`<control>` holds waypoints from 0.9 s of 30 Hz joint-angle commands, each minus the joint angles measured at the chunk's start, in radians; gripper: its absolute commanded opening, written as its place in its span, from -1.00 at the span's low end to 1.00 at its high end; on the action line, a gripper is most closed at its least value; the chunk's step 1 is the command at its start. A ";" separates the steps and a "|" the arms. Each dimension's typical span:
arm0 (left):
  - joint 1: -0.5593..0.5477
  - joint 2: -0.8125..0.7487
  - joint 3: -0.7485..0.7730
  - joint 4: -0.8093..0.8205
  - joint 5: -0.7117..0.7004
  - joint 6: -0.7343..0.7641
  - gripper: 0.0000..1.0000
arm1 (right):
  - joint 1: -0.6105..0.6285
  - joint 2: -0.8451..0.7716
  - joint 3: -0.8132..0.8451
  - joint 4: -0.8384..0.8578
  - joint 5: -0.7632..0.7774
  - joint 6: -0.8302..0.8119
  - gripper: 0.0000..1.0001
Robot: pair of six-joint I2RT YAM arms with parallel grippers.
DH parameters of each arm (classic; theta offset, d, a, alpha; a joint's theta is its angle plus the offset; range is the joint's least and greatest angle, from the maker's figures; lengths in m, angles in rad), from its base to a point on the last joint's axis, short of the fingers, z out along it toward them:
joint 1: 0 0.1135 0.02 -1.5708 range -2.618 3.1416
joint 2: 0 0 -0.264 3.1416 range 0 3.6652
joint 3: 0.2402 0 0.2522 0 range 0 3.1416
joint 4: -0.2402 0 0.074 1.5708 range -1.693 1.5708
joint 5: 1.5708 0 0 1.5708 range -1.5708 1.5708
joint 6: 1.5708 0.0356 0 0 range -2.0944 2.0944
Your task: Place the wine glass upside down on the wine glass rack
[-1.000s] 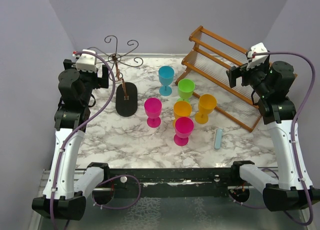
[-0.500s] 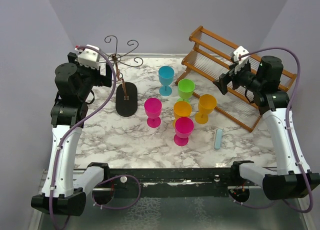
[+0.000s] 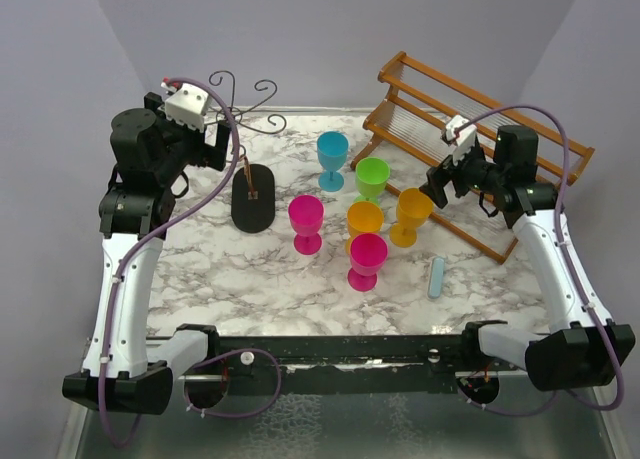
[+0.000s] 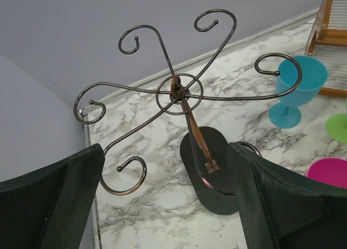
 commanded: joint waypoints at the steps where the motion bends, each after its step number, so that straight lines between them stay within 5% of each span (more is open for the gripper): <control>1: 0.006 0.016 0.036 -0.033 0.020 0.057 0.98 | 0.020 0.018 -0.028 -0.028 0.070 -0.026 0.85; 14: 0.006 0.018 0.022 -0.032 -0.008 0.077 0.98 | 0.104 0.167 -0.003 -0.098 0.252 0.001 0.21; 27: 0.006 0.029 0.029 -0.030 -0.031 0.094 0.98 | 0.145 0.269 0.029 -0.136 0.279 0.010 -0.39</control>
